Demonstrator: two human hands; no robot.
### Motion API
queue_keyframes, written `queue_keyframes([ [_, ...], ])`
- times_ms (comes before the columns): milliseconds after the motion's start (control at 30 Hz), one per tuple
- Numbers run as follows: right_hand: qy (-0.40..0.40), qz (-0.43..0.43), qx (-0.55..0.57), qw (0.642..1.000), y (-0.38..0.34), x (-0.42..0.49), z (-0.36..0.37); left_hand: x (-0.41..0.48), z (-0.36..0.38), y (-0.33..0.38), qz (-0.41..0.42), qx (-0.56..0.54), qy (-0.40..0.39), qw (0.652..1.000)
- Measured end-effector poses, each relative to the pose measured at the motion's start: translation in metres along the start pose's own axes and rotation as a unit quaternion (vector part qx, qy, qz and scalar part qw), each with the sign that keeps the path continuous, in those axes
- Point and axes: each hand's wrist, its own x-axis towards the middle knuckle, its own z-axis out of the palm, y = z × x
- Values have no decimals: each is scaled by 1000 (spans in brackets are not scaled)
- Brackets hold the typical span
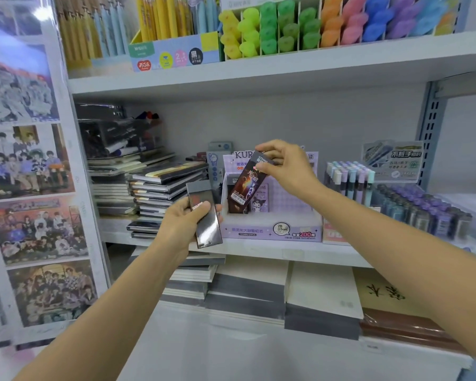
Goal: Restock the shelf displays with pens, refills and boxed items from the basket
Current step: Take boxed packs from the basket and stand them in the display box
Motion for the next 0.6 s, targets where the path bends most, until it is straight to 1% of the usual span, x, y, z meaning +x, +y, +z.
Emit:
queue_keyframes([
  [100, -2, -36, -41, 998, 2, 1, 13, 0, -5, -3, 9, -6, 3, 1000],
  [300, -39, -86, -104, 990, 16, 0, 34, 3, -10, -9, 10, 17, -7, 1000],
  [400, -51, -89, -103, 989, 20, 3, 32, 5, -11, -12, 1, 14, -17, 1000],
  [600, -119, -72, -121, 983, 15, 19, 33, 9, -12, -16, -4, -5, -28, 1000],
])
